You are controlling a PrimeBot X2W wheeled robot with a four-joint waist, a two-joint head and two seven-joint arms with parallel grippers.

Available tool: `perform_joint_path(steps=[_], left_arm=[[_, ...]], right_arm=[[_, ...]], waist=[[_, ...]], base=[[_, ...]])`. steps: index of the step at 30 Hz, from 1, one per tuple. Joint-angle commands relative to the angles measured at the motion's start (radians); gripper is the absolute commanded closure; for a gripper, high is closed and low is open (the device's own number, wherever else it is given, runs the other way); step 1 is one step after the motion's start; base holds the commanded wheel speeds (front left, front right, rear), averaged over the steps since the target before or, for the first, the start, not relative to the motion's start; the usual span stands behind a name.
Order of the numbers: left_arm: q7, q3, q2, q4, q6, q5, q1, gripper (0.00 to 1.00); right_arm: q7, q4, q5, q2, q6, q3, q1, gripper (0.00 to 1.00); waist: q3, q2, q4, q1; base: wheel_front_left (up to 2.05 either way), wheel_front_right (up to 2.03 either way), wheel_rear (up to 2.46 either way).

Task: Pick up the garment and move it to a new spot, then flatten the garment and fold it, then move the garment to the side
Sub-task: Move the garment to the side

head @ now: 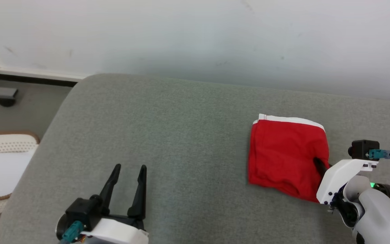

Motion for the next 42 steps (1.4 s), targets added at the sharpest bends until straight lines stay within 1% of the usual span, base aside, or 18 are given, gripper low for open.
perform_joint_path(steps=[1,4,8,12,15,19,23,28,33,36,42], left_arm=[[0.0,0.004,0.004,0.002,-0.005,0.019,0.006,0.0],[0.0,0.002,0.004,0.001,-0.014,0.027,0.008,0.0],[0.0,-0.024,0.004,0.002,-0.022,0.023,0.003,0.0],[0.0,-0.079,0.004,0.009,-0.028,0.01,-0.018,0.0],[0.0,-0.13,0.004,0.017,-0.03,-0.004,-0.032,0.0],[0.0,-0.186,0.004,0.026,-0.021,-0.014,-0.054,0.0],[0.0,-0.225,0.004,0.045,-0.019,-0.016,-0.074,0.0],[0.0,-0.246,0.004,0.053,-0.015,-0.015,-0.094,0.0],[0.0,-0.257,0.004,0.064,-0.013,-0.007,-0.122,0.0],[0.0,-0.259,0.005,0.071,-0.013,0.003,-0.14,0.0],[0.0,-0.255,0.004,0.079,-0.018,0.022,-0.175,0.0]], right_arm=[[-0.009,-0.007,0.007,-0.014,0.0,0.008,-0.004,1.0],[-0.024,-0.024,0.011,-0.03,0.0,0.035,-0.013,1.0],[-0.038,-0.048,0.021,-0.043,0.0,0.067,-0.029,1.0],[-0.052,-0.069,0.04,-0.065,0.0,0.091,-0.032,1.0],[-0.06,-0.084,0.056,-0.067,0.0,0.112,-0.033,1.0],[-0.082,-0.091,0.071,-0.076,0.0,0.129,-0.033,1.0],[-0.093,-0.105,0.086,-0.08,0.0,0.155,-0.037,1.0],[-0.114,-0.127,0.106,-0.093,0.0,0.185,-0.055,1.0],[-0.126,-0.161,0.1,-0.148,0.0,0.235,-0.102,1.0],[-0.117,-0.187,0.088,-0.204,0.0,0.275,-0.148,1.0],[-0.089,-0.24,0.063,-0.348,0.0,0.372,-0.243,1.0]], waist=[[-0.022,0.0,-0.042,-0.0001],[-0.035,0.0,-0.1,-0.0001],[-0.041,0.0,-0.189,-0.0001],[-0.035,0.0,-0.275,-0.0001],[-0.027,0.0,-0.336,-0.0001],[-0.019,0.0,-0.4,-0.0001],[-0.007,0.0,-0.442,-0.0001],[0.021,0.0,-0.455,-0.0001],[0.08,0.0,-0.426,-0.0001],[0.124,0.0,-0.401,-0.0001],[0.208,0.0,-0.358,-0.0001]], base=[[0.0,0.0,0.0],[0.0,0.0,0.0],[0.0,0.0,0.0],[0.0,0.0,0.0],[0.0,0.0,0.0],[0.0,0.0,0.0],[0.0,0.0,0.0],[0.0,0.0,0.0],[0.0,0.0,0.0],[0.0,0.0,0.0],[0.0,0.0,0.0]])
